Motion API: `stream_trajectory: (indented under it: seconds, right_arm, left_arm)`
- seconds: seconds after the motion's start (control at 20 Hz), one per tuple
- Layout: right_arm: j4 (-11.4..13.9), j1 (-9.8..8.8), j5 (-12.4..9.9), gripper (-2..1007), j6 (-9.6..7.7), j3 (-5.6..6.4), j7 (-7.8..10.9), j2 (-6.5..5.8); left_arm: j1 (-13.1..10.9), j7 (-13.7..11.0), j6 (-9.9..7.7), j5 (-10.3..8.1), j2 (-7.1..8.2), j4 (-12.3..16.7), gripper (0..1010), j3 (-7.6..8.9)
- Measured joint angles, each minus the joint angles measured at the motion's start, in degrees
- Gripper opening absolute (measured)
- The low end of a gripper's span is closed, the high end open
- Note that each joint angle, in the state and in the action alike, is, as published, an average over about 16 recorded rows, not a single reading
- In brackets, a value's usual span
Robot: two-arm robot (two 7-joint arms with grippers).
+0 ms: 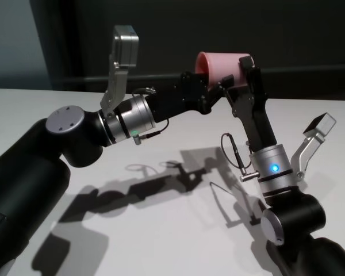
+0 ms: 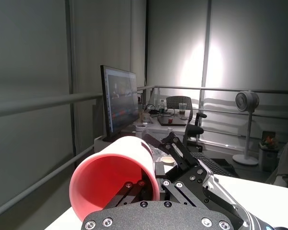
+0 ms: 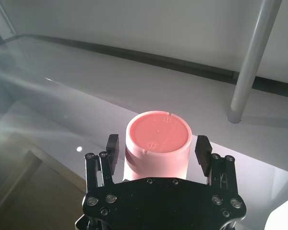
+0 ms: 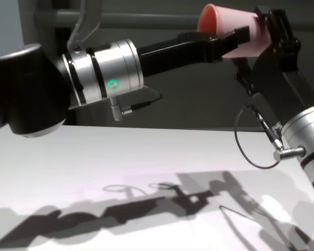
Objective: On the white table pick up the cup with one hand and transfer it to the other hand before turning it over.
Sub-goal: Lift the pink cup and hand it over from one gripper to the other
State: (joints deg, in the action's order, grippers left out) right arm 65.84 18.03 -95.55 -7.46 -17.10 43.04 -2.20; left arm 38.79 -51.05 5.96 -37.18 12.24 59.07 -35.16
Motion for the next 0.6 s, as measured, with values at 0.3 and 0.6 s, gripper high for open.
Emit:
stream_trajectory:
  seconds: [0.3,0.6]
  right_arm:
    - [0.0,-0.02,0.0,864,-0.03,0.04,-0.04,0.03]
    - [0.1,-0.04,0.0,783,-0.05,0.07,-0.07,0.04]
  left_arm:
    - [0.0,0.0,0.00,0.00,0.00,0.0,51,0.00]
    - [0.0,0.0,0.00,0.00,0.00,0.0,51,0.00]
